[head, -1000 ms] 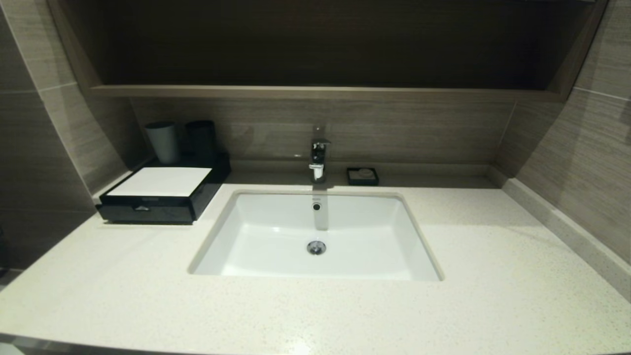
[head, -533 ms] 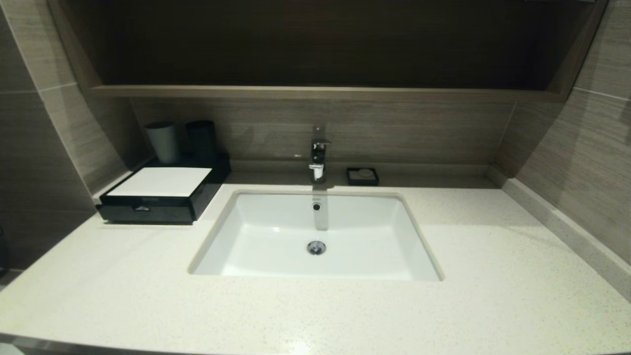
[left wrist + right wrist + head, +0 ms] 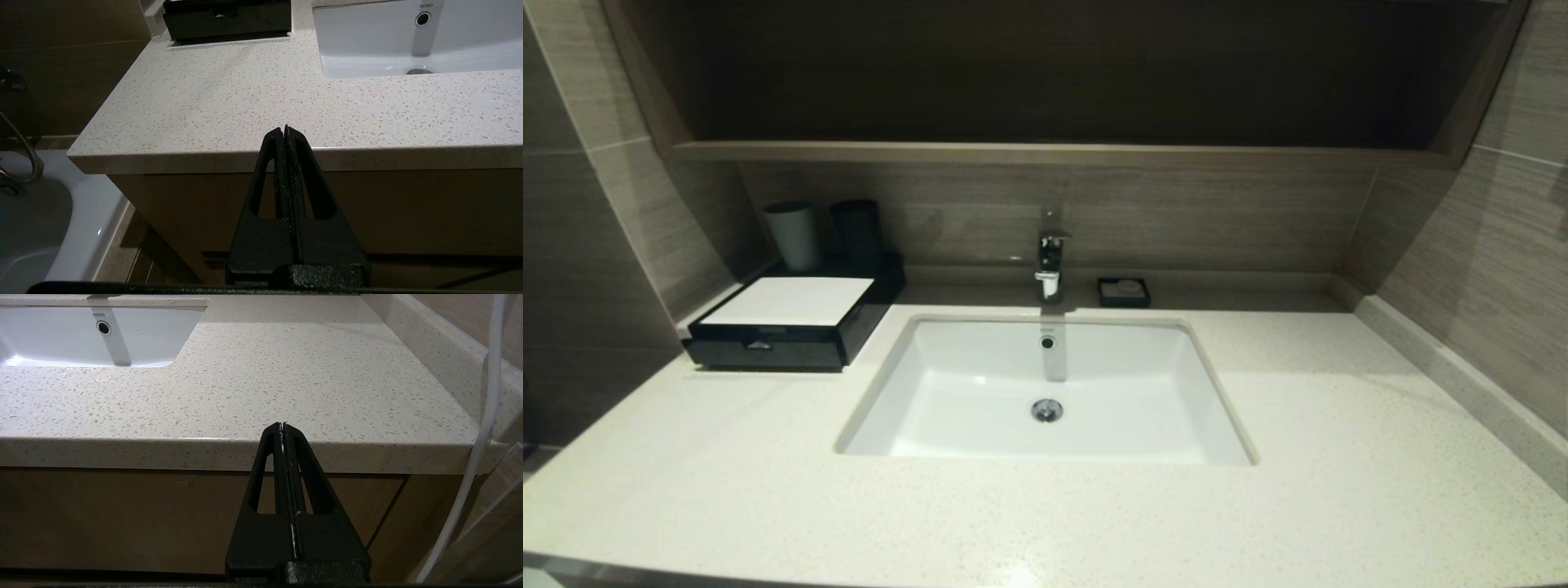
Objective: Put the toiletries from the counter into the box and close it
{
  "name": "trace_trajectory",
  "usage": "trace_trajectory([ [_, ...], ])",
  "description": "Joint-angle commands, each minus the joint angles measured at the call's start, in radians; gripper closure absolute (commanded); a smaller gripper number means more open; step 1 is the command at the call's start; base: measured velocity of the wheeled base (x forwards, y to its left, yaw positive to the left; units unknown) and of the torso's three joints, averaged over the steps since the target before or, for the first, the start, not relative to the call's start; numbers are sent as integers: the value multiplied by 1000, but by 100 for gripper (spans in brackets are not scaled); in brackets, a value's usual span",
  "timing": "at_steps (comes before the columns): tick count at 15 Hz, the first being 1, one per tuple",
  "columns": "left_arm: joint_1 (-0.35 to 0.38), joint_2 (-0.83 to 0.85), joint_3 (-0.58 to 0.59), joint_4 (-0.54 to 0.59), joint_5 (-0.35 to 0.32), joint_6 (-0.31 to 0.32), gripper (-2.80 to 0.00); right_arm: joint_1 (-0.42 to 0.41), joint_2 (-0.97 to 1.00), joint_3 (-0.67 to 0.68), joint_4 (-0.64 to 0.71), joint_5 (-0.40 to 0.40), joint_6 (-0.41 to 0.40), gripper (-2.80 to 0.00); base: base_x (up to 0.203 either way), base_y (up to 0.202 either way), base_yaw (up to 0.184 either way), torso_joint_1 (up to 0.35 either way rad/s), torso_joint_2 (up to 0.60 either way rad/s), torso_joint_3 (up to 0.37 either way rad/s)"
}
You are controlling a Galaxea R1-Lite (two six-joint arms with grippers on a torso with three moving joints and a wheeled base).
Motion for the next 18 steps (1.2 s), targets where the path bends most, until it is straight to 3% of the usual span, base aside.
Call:
trace_trajectory([
  [1,-7,-43,58,-37,5,7,0,0,0,0,0,0,0,0,0,0,0,0,0,0],
  [6,-10,-125,160,-165,38,49,0,0,0,0,0,0,0,0,0,0,0,0,0,0],
  [8,-10,-152,184,-179,43,107,0,0,0,0,0,0,0,0,0,0,0,0,0,0],
  [18,-10,-153,318,-291,31,91,0,0,0,0,0,0,0,0,0,0,0,0,0,0],
])
